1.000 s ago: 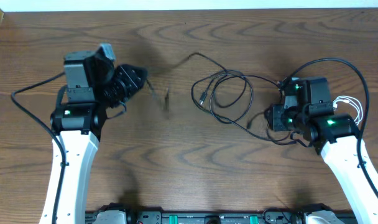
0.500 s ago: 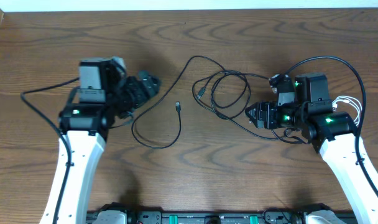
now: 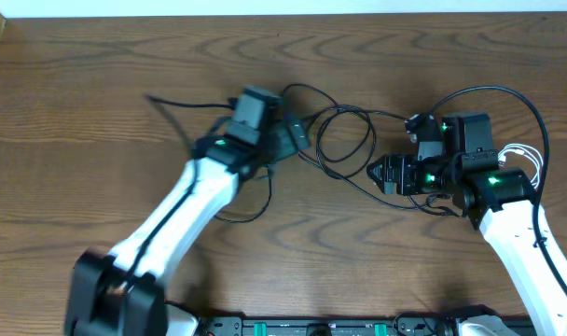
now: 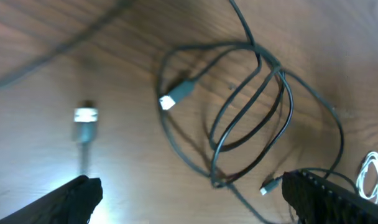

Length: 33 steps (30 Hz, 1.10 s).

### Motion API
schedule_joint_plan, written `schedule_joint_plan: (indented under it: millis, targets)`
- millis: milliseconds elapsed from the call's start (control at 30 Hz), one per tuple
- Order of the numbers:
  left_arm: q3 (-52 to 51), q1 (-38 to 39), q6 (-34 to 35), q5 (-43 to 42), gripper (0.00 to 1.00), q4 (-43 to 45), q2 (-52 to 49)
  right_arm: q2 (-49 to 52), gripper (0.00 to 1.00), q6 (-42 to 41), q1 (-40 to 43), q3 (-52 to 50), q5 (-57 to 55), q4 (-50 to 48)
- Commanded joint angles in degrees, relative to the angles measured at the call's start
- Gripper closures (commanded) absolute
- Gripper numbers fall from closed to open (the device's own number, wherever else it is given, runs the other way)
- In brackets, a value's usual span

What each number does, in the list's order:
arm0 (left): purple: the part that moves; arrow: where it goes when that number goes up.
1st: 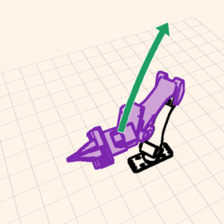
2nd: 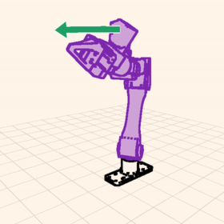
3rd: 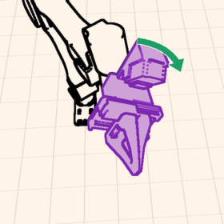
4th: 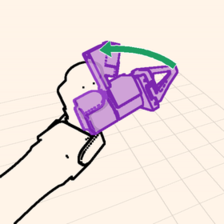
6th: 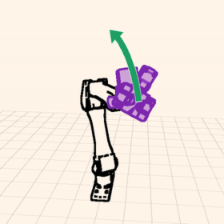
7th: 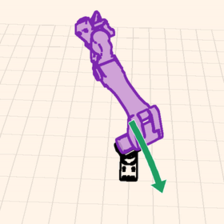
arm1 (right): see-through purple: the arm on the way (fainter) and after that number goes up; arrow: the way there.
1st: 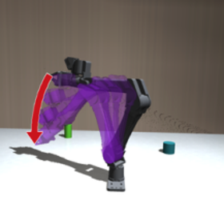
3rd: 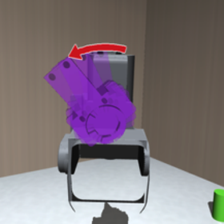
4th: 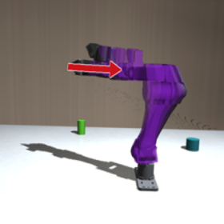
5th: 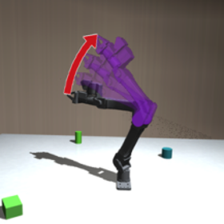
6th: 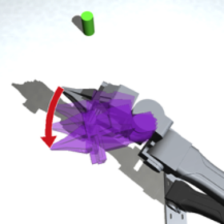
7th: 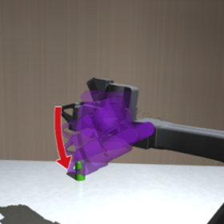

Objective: Untangle cables
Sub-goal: 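Regrasp the black cable with both grippers near center and pull apart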

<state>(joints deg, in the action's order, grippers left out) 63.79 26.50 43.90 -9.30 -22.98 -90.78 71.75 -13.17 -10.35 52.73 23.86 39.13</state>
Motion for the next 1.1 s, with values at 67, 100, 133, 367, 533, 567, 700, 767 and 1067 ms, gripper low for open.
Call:
schedule_joint_plan:
  millis: [67, 100, 133, 367, 533, 567, 700, 767, 1067]
  targets:
    - [0.8, 4.5, -1.7, -0.5, 0.01, 5.0, -7.0, 0.1, 0.16, -5.6, 0.2, 0.4, -7.3, -0.3]
    - [0.8, 5.1, -1.9, -0.5, 0.02, 5.8, -8.0, 0.1, 0.15, -6.6, 0.2, 0.4, -8.2, -0.3]
    - [0.8, 5.6, -1.9, -0.3, 0.02, 6.5, -8.9, 0.1, 0.14, -7.2, 0.2, 0.4, -8.9, -0.3]
    - [0.8, 7.2, 1.3, 1.2, 0.37, 8.1, -13.9, 0.1, 0.09, -7.2, 0.2, 0.4, -10.1, -0.3]
    - [0.8, 7.2, 3.2, 1.4, 0.36, 9.7, -15.7, 0.1, 0.06, -7.2, 0.2, 0.4, -10.3, -0.3]
    - [0.8, 7.3, 3.5, 1.4, 0.36, 9.9, -16.0, 0.1, 0.05, -7.1, 0.2, 0.4, -10.3, -0.3]
    - [0.8, 7.6, 4.9, 1.4, 0.38, 10.3, -17.0, 0.1, 0.02, -7.1, 0.2, 0.4, -10.3, -0.3]
    - [0.8, 7.8, 4.9, 1.4, 0.56, 10.6, -17.0, 0.2, 0.01, -7.2, 0.1, 0.4, -10.2, -0.3]
    - [0.9, 6.6, -3.8, -2.5, 0.93, 8.5, -14.6, 1.4, 0.01, -7.2, 0.1, 0.3, -8.5, 0.4]
